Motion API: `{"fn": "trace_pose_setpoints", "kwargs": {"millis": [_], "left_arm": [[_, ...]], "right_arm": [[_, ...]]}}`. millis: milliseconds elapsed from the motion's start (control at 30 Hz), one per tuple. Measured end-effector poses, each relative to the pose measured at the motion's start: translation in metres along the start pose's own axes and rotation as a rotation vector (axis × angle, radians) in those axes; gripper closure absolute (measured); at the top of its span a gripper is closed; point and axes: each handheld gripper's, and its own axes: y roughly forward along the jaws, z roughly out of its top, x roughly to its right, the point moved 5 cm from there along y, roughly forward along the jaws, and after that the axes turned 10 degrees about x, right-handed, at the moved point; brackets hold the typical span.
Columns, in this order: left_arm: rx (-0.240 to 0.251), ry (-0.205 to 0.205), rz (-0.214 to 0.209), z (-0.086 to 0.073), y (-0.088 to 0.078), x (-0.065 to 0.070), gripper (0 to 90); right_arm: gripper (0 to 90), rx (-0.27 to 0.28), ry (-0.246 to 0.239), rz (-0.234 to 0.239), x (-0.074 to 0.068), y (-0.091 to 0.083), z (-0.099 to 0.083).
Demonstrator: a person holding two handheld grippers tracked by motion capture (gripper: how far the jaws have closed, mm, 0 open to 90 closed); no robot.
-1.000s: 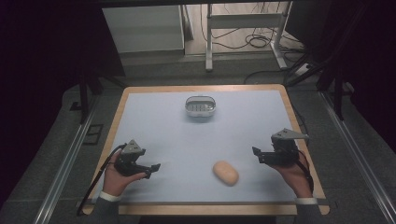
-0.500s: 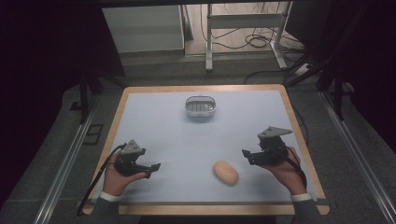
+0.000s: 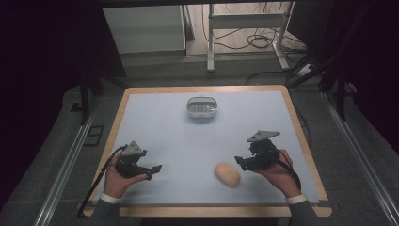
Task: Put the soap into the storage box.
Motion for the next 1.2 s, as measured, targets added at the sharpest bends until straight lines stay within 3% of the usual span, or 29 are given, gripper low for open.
{"fn": "trace_pose_setpoints", "kwargs": {"millis": [667, 933, 1200], "left_arm": [[0.001, -0.003, -0.001, 0.000, 0.000, 0.001, 11.4], [-0.013, -0.002, -0.013, -0.001, 0.002, 0.001, 11.1], [-0.011, -0.001, -0.012, -0.001, 0.001, 0.001, 11.1]], "right_arm": [[19.8, -0.086, -0.045, 0.062, -0.025, 0.022, -0.005], [21.3, -0.143, -0.051, 0.087, -0.032, 0.033, -0.010], [21.7, -0.204, -0.072, 0.137, -0.050, 0.041, -0.018]]}}
